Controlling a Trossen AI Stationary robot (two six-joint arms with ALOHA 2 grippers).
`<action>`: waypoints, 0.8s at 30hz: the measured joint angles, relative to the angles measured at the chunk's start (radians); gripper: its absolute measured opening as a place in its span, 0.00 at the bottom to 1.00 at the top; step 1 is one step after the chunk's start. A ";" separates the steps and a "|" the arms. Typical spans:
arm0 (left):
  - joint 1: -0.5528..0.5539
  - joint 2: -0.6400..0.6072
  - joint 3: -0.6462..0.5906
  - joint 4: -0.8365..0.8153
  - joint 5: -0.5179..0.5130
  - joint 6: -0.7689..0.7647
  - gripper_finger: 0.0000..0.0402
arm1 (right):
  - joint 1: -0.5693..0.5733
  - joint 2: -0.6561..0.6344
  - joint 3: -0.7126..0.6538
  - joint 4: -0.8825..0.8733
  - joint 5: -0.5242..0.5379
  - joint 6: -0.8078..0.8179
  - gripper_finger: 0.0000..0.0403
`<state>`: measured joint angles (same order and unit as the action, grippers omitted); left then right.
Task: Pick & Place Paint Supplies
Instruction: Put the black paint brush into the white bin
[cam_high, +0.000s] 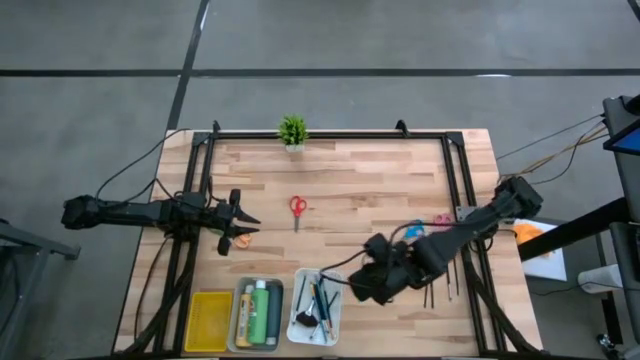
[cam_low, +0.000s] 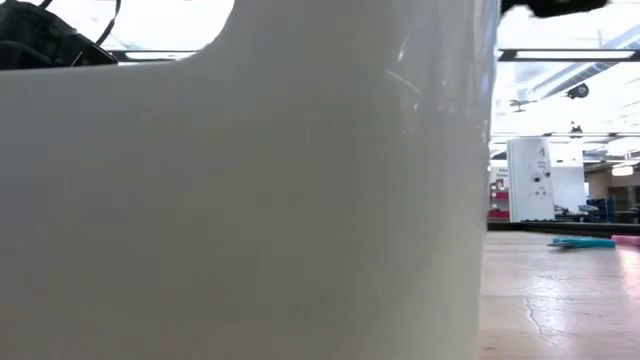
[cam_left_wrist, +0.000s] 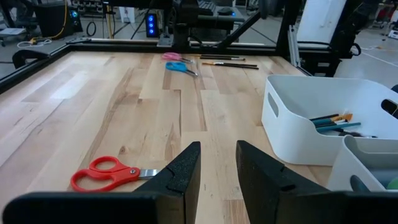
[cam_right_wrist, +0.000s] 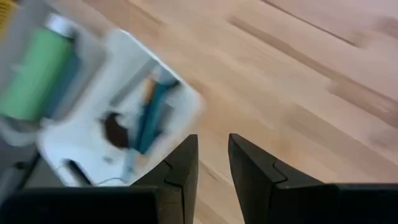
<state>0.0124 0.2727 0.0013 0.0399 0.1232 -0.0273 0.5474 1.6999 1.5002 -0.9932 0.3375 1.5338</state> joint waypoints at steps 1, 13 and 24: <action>0.000 0.000 0.000 0.000 0.000 0.000 0.26 | 0.010 -0.009 0.000 -0.037 -0.004 0.029 0.22; 0.000 -0.001 0.000 0.000 0.000 0.000 0.26 | 0.169 -0.054 -0.065 -0.318 -0.085 0.310 0.22; 0.000 -0.001 0.000 0.000 0.000 0.000 0.26 | 0.254 -0.096 -0.299 -0.190 -0.168 0.610 0.22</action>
<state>0.0124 0.2722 0.0013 0.0401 0.1233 -0.0273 0.8017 1.6034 1.2013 -1.1830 0.1696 2.1437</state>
